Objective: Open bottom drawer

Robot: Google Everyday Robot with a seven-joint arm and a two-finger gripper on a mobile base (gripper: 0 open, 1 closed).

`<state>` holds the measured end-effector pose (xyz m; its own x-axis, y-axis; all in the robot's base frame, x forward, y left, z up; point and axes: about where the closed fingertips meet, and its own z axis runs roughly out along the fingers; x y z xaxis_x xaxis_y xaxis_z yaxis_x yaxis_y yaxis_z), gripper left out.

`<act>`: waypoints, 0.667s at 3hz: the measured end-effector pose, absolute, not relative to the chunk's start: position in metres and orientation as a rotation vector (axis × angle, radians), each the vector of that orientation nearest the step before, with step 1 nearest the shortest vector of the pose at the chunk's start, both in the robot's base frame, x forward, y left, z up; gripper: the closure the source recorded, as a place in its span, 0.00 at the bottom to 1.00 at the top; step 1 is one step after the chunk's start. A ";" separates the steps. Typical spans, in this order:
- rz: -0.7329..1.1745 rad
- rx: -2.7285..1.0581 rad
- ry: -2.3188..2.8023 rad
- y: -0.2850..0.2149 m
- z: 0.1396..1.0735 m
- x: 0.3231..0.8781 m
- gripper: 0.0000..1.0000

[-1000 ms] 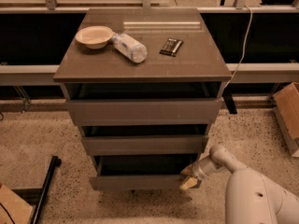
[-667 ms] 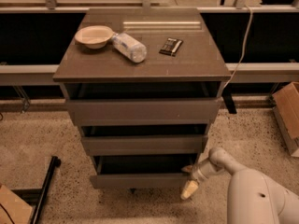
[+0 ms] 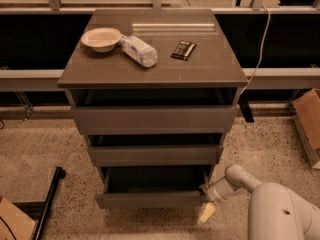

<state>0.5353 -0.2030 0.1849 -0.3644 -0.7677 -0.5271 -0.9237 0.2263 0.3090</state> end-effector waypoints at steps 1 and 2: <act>0.854 -1.590 2.239 -0.203 0.187 0.535 0.27; 0.905 -1.627 2.277 -0.206 0.184 0.506 0.50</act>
Offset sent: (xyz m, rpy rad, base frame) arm -0.2196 -0.0305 0.0006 -0.1386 0.4647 0.2075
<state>0.5062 -0.2057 0.1843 -0.3743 -0.7866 -0.4911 -0.9092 0.2069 0.3614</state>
